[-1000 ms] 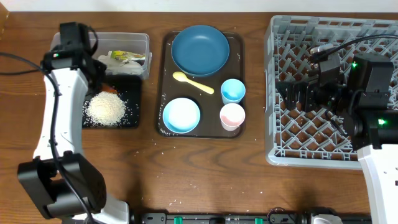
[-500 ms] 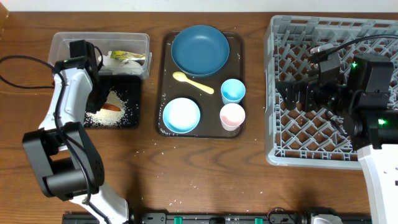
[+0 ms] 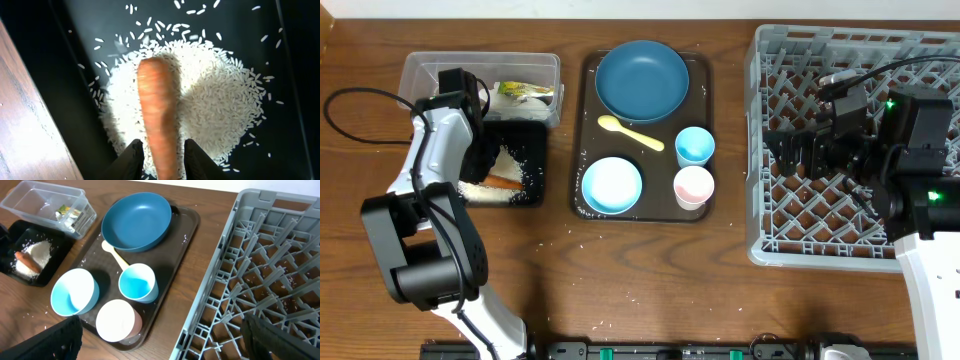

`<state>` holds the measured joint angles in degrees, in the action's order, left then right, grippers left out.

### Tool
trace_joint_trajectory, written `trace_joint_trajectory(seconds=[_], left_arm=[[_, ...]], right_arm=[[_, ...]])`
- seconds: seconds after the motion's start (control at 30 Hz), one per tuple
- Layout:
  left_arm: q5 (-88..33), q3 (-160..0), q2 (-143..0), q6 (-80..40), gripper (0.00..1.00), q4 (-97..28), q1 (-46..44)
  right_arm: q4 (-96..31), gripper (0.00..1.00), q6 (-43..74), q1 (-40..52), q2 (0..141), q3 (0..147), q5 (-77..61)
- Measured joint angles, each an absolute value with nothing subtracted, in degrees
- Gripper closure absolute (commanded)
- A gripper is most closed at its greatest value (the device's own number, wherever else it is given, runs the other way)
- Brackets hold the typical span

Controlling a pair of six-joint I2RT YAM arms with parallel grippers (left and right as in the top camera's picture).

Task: Sort waste into correct bins and load items into the dishwasher rack
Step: 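Carry the carrot to the black tray and release it, then grasp the pink cup with the left gripper and lift it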

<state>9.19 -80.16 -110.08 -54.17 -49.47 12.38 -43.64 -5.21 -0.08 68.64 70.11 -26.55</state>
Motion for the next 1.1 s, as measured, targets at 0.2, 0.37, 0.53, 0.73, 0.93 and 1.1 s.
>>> trace_joint_trajectory(seconds=[0.2,0.37,0.53,0.73,0.93,1.1], left_arm=[[9.19,-80.16,-110.30,-54.17,0.70,-49.47,12.38],[6.55,-80.25,-110.30,-52.18,0.66,-49.52,12.38],[-2.50,-82.15,-108.29,-44.73,0.57,-49.50,12.38],[-17.37,-84.88,-97.27,-33.78,0.48,-48.86,11.53],[-23.73,-85.65,-89.49,-24.47,0.45,-48.84,3.27],[-25.15,-85.67,-90.83,-19.20,0.39,-47.03,-9.80]], right_arm=[[-43.66,0.01,-5.21,-0.08,68.64,70.11,-26.55],[-43.66,0.01,-5.21,-0.08,68.64,70.11,-26.55],[-43.64,0.01,-5.21,-0.08,68.64,70.11,-26.55],[-43.18,0.01,-5.21,-0.08,68.64,70.11,-26.55],[-42.24,0.01,-5.21,-0.08,68.64,70.11,-26.55],[-42.06,0.01,-5.17,-0.08,68.64,70.11,-26.59]])
